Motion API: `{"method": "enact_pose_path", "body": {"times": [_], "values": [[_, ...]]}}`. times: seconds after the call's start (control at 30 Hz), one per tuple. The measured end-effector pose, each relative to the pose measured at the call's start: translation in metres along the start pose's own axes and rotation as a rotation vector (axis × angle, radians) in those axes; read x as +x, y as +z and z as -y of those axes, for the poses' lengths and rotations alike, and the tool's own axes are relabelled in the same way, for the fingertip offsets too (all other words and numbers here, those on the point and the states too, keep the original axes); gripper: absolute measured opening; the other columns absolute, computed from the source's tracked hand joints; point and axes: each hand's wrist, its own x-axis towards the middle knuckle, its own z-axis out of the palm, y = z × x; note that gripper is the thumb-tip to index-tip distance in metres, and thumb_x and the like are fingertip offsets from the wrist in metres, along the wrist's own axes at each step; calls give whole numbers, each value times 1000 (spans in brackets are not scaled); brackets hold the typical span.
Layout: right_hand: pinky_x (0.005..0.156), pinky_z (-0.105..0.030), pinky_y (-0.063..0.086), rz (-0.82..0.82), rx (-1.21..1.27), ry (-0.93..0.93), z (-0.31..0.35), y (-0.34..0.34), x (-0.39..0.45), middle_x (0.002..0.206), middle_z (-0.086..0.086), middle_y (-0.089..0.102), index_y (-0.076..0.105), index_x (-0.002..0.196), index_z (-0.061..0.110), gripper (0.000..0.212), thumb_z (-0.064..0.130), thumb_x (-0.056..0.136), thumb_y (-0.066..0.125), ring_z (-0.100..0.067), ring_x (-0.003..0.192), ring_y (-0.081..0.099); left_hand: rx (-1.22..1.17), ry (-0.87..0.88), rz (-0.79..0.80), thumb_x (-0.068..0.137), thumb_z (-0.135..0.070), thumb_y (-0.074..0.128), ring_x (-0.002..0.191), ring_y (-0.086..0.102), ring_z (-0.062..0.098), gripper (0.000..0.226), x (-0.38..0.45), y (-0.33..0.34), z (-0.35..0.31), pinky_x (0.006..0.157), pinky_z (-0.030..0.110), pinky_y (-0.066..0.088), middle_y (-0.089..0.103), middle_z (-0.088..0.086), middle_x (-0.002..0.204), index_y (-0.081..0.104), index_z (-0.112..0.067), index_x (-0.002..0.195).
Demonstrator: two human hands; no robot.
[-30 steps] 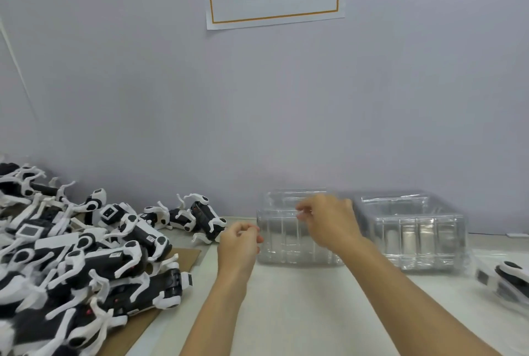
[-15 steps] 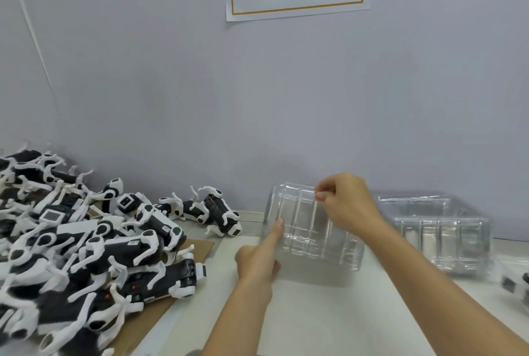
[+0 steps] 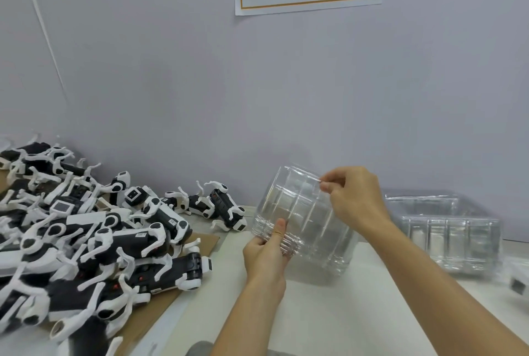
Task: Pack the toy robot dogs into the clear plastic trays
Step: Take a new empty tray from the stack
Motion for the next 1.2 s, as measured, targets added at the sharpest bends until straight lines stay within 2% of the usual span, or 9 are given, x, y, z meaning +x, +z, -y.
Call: {"method": "enact_pose_path", "body": {"times": [0.13,0.27,0.37,0.43,0.6,0.7,0.83,1.1,1.2], "values": [[84,-30,51,-192,-45,-68,10,-22,10,88,-3,75,78,90,16,14,7,90,67,-21,88,67,130,-84,43,90,-25,73,67,72,24,28,-1,-2,8,56,29,60,72,12,73,66,2,86],[62,2,37,-235,20,-215,38,-71,10,80,10,70,74,87,22,11,11,89,70,6,65,59,613,-114,41,88,-46,73,57,73,27,54,-1,-3,13,58,38,62,73,18,75,67,8,87],[57,3,35,-95,-87,-246,49,-101,-9,72,18,66,72,78,28,12,20,86,74,12,70,57,1039,19,2,89,-32,65,50,68,23,31,1,-4,4,54,34,59,69,8,67,66,-4,78],[54,-5,38,-23,-140,-221,51,-115,-29,69,20,67,72,72,33,14,25,83,76,10,72,58,1199,230,-133,89,-29,58,75,69,25,24,7,-4,-11,63,30,50,68,6,84,55,-17,68],[51,-17,42,342,-308,-76,43,-113,-61,72,27,65,70,74,42,15,33,79,80,6,66,60,1122,358,-368,93,-16,52,120,35,36,13,43,7,-47,81,35,30,33,17,133,48,-18,105],[51,-13,44,589,-431,15,34,-86,-66,75,14,66,68,77,32,13,32,83,79,1,64,61,1210,228,-350,97,-11,46,123,38,39,27,71,4,-52,85,34,32,27,20,143,52,-19,122],[70,-17,47,830,-500,113,15,-58,-69,98,17,68,69,95,34,20,40,80,81,0,80,63,1344,315,-305,98,-6,44,98,52,31,20,104,-19,-55,84,33,42,56,18,126,59,-9,110],[56,-14,36,542,-273,131,-14,-67,-51,111,12,60,62,115,38,26,48,92,65,-2,90,59,1260,586,-375,92,4,40,101,55,34,25,108,-17,-99,85,38,43,64,17,112,60,0,107],[71,-20,47,447,-161,86,-20,-58,-50,104,14,60,61,123,34,31,41,93,66,-3,93,57,1305,749,-383,94,-1,38,91,49,30,23,83,2,-134,75,36,39,59,13,106,56,-9,106]]}}
